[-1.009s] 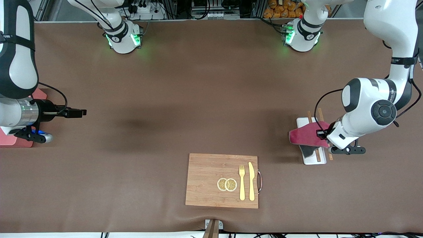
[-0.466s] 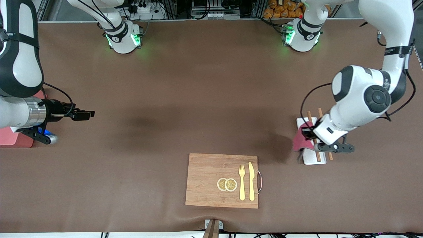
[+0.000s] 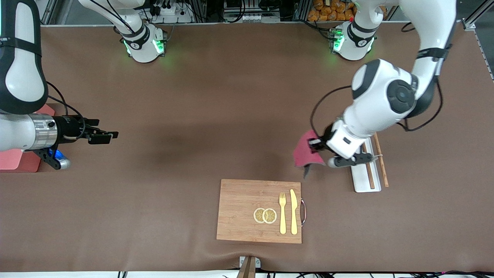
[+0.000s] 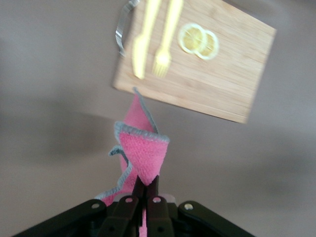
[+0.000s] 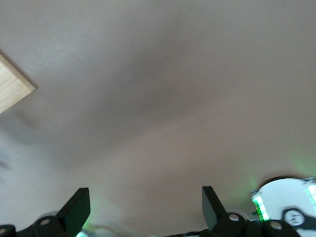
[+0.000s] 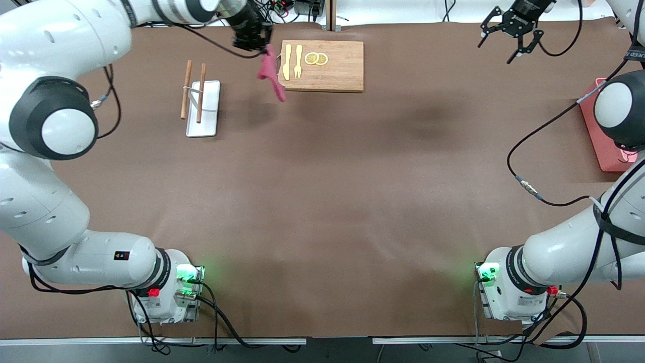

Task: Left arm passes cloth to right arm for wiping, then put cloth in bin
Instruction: 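Lift the pink cloth off the tray and carry it toward the right gripper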

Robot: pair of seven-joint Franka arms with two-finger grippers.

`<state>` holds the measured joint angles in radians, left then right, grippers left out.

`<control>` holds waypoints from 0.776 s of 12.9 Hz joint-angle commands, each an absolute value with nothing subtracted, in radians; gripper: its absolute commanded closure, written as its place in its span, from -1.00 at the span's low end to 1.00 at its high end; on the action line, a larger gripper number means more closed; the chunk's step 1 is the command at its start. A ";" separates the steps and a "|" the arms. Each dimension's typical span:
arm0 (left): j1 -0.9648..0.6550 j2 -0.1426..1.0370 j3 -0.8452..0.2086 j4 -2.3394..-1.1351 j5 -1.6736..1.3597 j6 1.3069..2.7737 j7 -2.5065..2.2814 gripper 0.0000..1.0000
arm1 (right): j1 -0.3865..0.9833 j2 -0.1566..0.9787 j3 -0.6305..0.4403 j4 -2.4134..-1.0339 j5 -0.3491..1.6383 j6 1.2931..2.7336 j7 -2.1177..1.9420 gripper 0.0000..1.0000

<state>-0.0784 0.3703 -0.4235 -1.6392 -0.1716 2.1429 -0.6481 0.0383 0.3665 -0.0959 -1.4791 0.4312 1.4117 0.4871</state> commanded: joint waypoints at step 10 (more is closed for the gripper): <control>-0.592 0.636 -0.312 -1.394 -0.192 2.728 -1.578 1.00 | 0.297 0.542 -0.098 -1.387 0.634 1.640 0.958 -1.00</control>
<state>-0.4979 0.5918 -0.3834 -1.4427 -0.1881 2.6428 -1.4668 0.2634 0.5290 -0.0884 -1.3862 0.6110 1.6160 0.8632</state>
